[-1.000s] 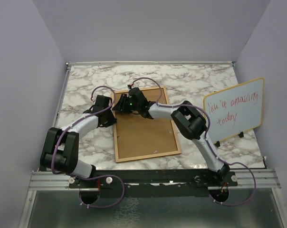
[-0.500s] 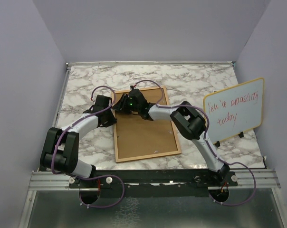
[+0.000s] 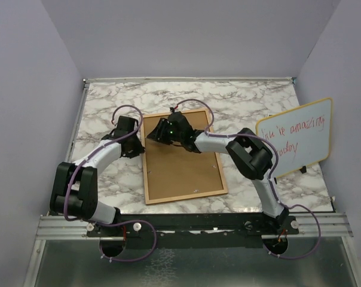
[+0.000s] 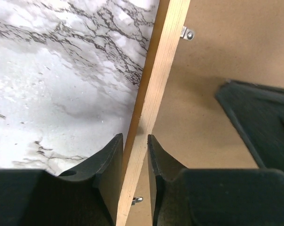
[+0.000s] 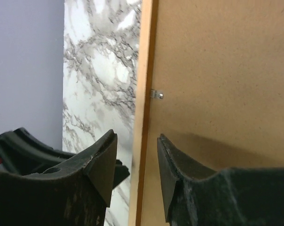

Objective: Put the photo into the frame
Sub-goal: Install the photo frame at the center of the board.

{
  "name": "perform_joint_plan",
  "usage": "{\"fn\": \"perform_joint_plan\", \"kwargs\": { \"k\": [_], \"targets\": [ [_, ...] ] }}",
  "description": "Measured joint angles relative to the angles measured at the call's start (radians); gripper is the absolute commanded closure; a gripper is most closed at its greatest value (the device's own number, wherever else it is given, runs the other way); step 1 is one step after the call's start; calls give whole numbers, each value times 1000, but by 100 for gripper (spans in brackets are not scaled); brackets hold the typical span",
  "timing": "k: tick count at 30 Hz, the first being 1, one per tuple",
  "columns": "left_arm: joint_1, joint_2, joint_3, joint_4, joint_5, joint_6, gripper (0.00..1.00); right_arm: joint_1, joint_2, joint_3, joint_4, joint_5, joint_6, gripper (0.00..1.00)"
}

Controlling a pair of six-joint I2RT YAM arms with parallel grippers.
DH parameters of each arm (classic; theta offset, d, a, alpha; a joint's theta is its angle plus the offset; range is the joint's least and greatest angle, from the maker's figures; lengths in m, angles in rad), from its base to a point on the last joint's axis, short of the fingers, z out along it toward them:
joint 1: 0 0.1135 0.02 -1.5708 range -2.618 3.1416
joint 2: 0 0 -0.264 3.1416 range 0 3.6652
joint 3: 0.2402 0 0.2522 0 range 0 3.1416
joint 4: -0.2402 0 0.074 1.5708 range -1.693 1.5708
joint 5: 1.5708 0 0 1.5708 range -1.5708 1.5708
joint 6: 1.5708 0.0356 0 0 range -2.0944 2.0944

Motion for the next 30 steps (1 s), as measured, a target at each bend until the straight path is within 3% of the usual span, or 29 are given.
{"fn": "perform_joint_plan", "kwargs": {
  "k": [7,15,23,30],
  "targets": [
    [15,-61,77,-53,25,45,63,0,-248,-40,-175,105,-109,56],
    [-3,-90,92,-66,153,79,59,-3,-541,-270,-418,305,-244,56],
    [-202,-93,63,2,203,23,59,-14,-639,-468,-624,348,-344,56],
    [-322,-83,-31,81,205,-41,60,-14,-680,-563,-655,337,-354,56]
  ]
}}
